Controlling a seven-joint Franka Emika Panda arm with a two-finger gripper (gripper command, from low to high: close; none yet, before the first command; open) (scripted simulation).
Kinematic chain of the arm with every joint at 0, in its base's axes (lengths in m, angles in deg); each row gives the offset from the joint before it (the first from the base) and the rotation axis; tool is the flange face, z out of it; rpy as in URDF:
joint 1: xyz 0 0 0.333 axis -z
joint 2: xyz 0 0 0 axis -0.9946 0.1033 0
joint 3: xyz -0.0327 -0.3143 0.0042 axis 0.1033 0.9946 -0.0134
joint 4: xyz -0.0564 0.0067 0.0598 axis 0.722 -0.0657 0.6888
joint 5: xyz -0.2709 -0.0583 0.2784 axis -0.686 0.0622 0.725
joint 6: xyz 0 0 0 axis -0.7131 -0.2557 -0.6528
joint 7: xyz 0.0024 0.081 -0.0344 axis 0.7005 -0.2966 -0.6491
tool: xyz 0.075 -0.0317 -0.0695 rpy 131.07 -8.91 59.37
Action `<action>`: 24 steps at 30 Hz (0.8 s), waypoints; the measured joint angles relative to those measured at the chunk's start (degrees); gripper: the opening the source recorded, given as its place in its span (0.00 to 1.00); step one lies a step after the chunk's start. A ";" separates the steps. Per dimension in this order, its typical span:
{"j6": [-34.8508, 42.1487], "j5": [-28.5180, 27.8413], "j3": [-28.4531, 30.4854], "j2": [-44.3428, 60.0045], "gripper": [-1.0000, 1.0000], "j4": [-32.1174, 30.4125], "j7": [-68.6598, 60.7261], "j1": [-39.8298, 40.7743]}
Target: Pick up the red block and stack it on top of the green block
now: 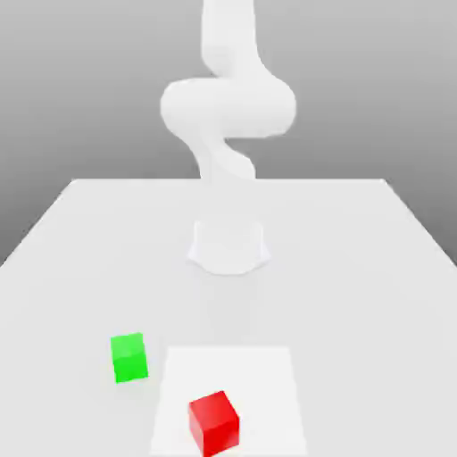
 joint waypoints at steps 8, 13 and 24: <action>-5.92 -5.42 -7.98 16.85 0.50 -2.91 20.97 9.08; -9.48 -8.96 -11.05 27.24 0.50 -4.67 33.96 12.93; -18.15 -8.75 -11.44 48.54 0.50 -8.84 56.83 14.56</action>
